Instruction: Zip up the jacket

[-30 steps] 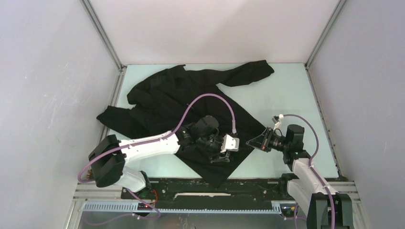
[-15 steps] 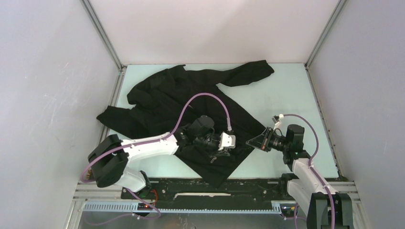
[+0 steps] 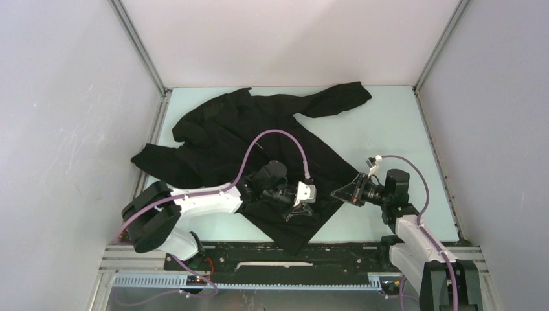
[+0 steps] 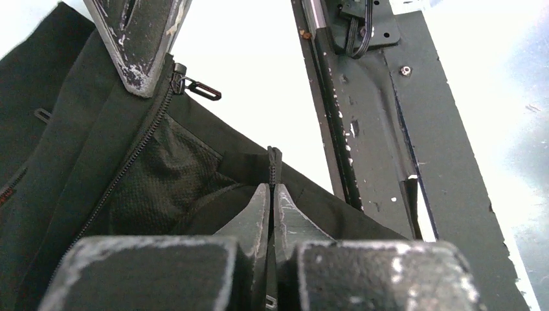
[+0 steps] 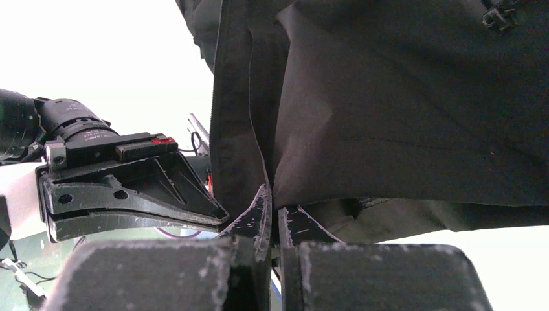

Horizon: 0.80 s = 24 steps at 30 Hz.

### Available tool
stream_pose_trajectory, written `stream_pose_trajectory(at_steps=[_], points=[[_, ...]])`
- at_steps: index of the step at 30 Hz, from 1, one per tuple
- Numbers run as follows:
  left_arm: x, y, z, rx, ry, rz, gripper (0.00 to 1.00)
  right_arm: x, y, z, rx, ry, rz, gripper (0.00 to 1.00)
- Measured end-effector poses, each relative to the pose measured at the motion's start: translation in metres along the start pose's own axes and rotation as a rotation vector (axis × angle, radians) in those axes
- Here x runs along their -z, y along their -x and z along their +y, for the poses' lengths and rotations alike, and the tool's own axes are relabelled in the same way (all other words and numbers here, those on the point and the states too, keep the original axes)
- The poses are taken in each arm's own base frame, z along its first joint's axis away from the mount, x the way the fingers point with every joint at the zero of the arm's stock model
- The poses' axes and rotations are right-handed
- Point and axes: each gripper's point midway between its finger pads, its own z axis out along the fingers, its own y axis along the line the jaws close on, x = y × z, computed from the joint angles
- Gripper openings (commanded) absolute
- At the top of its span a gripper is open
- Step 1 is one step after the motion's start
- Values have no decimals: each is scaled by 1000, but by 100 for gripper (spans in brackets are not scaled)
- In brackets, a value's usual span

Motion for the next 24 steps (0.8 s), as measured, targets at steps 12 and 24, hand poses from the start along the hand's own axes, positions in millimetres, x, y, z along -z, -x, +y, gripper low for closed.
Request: stream_pose_trajectory(at_steps=[12, 24], points=[[11, 3, 24, 315, 116, -105, 0, -20, -7, 13, -124, 112, 1, 0], [3, 15, 26, 458, 81, -279, 0, -21, 6, 45, -286, 301, 35, 0]])
